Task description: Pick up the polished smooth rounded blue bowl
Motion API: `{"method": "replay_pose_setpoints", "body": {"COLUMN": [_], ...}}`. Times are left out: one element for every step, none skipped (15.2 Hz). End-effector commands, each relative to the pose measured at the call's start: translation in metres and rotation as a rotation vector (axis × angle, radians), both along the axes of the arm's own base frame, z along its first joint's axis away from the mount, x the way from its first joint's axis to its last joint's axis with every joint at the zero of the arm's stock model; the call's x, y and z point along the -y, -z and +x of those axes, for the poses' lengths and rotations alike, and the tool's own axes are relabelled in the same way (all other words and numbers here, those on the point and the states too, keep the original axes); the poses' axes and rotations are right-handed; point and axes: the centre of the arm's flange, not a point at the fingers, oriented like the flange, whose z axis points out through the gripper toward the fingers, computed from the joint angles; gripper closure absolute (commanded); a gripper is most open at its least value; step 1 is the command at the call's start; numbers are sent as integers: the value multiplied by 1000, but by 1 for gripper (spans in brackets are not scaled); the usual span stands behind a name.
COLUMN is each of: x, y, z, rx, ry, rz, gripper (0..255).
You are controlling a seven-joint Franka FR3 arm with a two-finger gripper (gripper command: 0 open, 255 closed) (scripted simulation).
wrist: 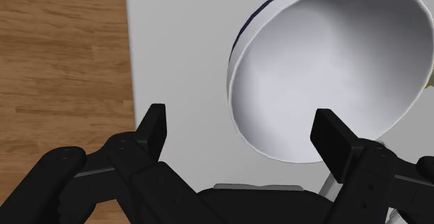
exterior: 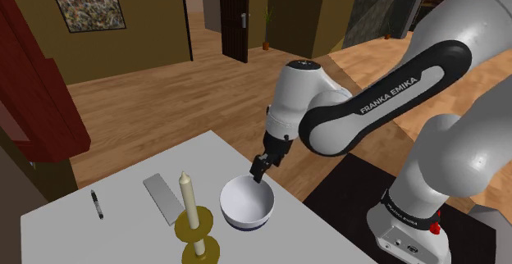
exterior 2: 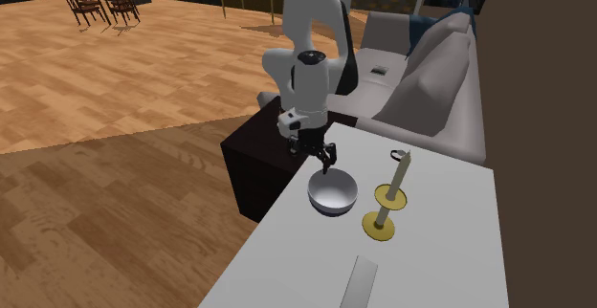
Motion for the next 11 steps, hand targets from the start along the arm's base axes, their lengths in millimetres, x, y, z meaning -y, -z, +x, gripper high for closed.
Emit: {"method": "replay_pose_setpoints", "body": {"x": [-2,-2,-2,-2,-2,-2,-2,-2,-2,-2,-2], "y": [11,17,22,27,32,38,41,41,41,42,42], "z": [-1,-1,-1,-1,-1,-1,-1,-1,-1,-1,-1], "rx": [2,2,2,2,2,2,2,2,2,2,2], "ry": [0,0,0,0,0,0,0,0,0,0,0], "rz": [2,2,2,2,2,2,2,2,2,2,2], "gripper": [0,0,0,0,0,0,0,0,255,255,255]}}
